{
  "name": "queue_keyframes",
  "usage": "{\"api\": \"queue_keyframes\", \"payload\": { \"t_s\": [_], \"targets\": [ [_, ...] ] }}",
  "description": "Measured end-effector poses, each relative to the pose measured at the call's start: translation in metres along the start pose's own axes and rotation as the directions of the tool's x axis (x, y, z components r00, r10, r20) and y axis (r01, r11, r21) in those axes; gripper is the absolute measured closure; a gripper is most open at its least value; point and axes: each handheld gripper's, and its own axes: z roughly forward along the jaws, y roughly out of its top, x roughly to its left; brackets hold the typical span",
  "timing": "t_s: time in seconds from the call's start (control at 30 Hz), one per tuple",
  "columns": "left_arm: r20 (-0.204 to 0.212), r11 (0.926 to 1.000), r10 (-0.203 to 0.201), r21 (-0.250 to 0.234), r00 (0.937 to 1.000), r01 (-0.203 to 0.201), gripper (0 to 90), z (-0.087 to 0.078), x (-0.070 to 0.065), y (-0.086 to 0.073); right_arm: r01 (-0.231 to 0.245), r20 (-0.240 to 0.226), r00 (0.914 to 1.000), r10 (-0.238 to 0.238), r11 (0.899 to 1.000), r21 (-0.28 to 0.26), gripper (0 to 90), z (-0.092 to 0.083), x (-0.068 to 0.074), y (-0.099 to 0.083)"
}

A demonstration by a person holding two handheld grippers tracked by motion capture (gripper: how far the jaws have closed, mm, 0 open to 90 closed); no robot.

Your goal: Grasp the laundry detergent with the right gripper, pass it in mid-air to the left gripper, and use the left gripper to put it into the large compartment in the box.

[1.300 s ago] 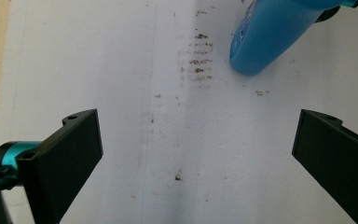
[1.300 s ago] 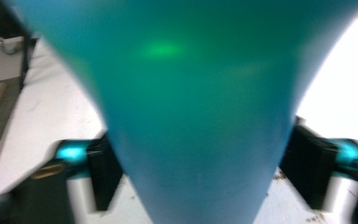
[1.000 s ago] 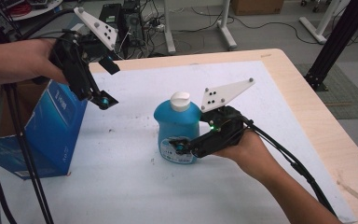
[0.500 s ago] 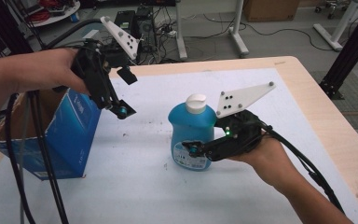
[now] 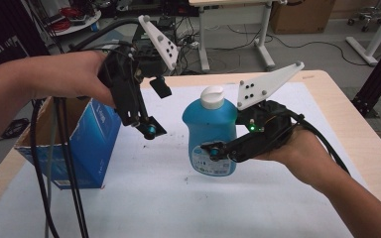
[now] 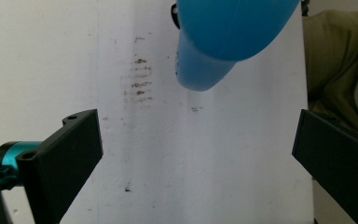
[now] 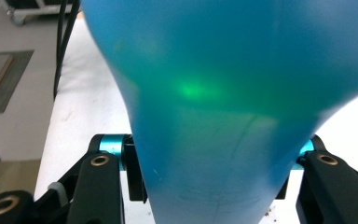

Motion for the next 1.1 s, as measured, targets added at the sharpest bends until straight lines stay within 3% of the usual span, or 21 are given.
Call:
{"api": "queue_keyframes", "payload": {
  "t_s": [0.17,0.37,1.03,1.1],
  "targets": [
    [0.036,1.0000,0.006,-0.001,0.9993,-0.006,1.6,-0.007,-0.014,0.015,0.016,-0.036,0.9992,-0.016,1.000,-0.005,46.0,0.000,0.001,0.006],
    [0.022,0.9994,0.029,0.020,0.9994,-0.029,1.6,-0.009,-0.025,0.031,0.029,-0.078,0.9965,-0.028,0.999,0.012,46.0,0.002,0.001,0.013],
    [0.002,0.9989,0.045,0.014,0.9990,-0.045,1.6,-0.010,-0.035,0.059,0.056,-0.103,0.9932,-0.052,0.998,0.035,46.0,0.011,0.005,0.018],
    [-0.003,0.9986,0.041,0.034,0.9991,-0.041,1.6,-0.007,-0.034,0.061,0.063,-0.110,0.9922,-0.059,0.997,0.034,46.0,0.013,0.006,0.019]
  ]
}}
